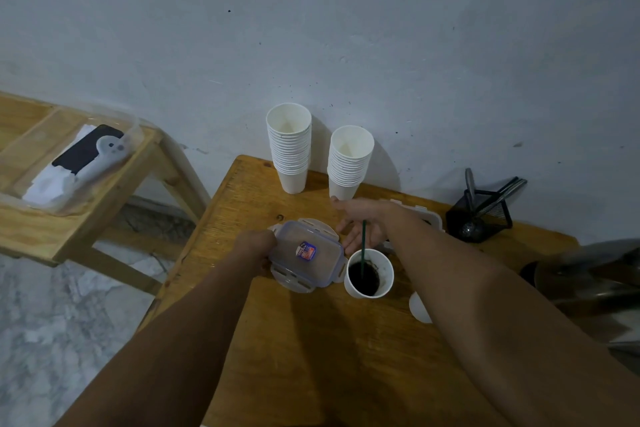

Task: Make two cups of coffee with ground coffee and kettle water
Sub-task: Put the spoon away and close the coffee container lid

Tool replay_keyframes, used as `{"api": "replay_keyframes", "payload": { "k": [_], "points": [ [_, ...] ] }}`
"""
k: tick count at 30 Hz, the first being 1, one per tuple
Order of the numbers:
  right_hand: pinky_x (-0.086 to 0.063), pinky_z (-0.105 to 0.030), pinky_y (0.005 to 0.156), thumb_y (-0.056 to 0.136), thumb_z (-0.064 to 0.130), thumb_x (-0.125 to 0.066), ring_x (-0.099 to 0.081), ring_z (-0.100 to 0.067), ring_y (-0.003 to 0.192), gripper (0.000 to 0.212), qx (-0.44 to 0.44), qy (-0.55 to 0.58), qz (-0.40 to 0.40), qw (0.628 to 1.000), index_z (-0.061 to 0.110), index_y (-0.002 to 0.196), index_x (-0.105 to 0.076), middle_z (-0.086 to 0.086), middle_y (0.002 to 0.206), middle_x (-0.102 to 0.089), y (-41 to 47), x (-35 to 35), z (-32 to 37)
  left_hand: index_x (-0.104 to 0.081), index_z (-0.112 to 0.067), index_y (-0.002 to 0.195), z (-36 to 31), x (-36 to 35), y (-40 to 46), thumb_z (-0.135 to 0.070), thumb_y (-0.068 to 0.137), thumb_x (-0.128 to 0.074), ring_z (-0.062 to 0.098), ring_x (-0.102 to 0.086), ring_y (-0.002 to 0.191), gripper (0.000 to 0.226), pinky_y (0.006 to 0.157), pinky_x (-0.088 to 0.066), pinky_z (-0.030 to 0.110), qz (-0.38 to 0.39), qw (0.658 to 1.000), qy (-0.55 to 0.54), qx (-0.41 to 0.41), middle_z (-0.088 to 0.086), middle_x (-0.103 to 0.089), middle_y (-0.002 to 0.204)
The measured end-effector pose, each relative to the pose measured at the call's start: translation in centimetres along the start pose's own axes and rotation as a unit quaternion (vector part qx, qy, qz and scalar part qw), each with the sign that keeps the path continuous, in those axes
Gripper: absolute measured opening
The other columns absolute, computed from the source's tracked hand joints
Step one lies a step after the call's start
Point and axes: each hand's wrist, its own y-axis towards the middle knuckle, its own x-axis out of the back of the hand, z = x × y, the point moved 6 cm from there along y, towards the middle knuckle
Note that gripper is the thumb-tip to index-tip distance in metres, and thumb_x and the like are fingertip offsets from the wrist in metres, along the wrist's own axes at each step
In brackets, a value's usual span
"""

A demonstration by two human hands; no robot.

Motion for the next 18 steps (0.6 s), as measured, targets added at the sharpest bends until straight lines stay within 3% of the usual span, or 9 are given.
{"api": "replay_keyframes", "payload": {
  "k": [4,7,9,13,18],
  "points": [
    [-0.046,-0.049,0.09,0.093,0.065,-0.044,-0.049,-0.046,0.13,0.084,0.017,0.026,0.01,0.999,-0.001,0.144,-0.039,-0.035,0.143,-0.044,-0.2,-0.2,0.2,-0.051,0.005,0.118,-0.1,0.9,0.4,-0.005,0.091,-0.056,0.041,-0.065,0.083,0.03,0.05,-0.056,0.046,-0.028,1.0,0.002,-0.002,0.027,-0.06,0.103],
    [-0.044,-0.05,0.103,0.093,0.063,-0.048,-0.049,-0.046,0.13,0.083,0.041,0.051,0.002,0.998,-0.002,0.144,-0.038,-0.034,0.142,-0.046,0.1,0.0,0.4,-0.051,0.009,0.116,-0.3,1.4,0.3,0.0,0.091,-0.056,0.036,-0.064,0.074,0.027,0.045,-0.055,0.044,-0.035,0.999,-0.007,-0.005,0.023,-0.059,0.091],
    [-0.041,-0.054,0.109,0.093,0.062,-0.049,-0.048,-0.046,0.131,0.082,0.053,0.059,-0.002,0.997,-0.002,0.144,-0.038,-0.033,0.143,-0.046,0.1,0.0,0.5,-0.049,0.005,0.117,-0.4,1.7,0.3,0.002,0.089,-0.058,0.033,-0.063,0.075,0.03,0.041,-0.053,0.041,-0.031,0.999,-0.018,-0.004,0.021,-0.059,0.095],
    [-0.04,-0.055,0.11,0.095,0.059,-0.048,-0.05,-0.043,0.13,0.076,0.082,0.044,-0.017,0.996,0.0,0.142,-0.041,-0.028,0.141,-0.05,-0.6,0.0,1.4,-0.051,0.001,0.123,-0.8,2.2,0.9,0.006,0.085,-0.062,0.033,-0.062,0.095,0.04,0.039,-0.052,0.037,-0.029,0.998,-0.049,-0.009,0.02,-0.059,0.112],
    [-0.036,-0.057,0.11,0.099,0.044,-0.05,-0.053,-0.036,0.127,0.053,0.151,0.049,-0.042,0.986,0.004,0.135,-0.052,-0.016,0.135,-0.058,-2.1,0.7,3.3,-0.048,-0.001,0.13,-1.6,3.0,0.6,0.005,0.087,-0.061,0.03,-0.063,0.093,0.045,0.046,-0.052,0.041,-0.004,0.992,-0.122,-0.018,0.019,-0.059,0.117]
  ]
}}
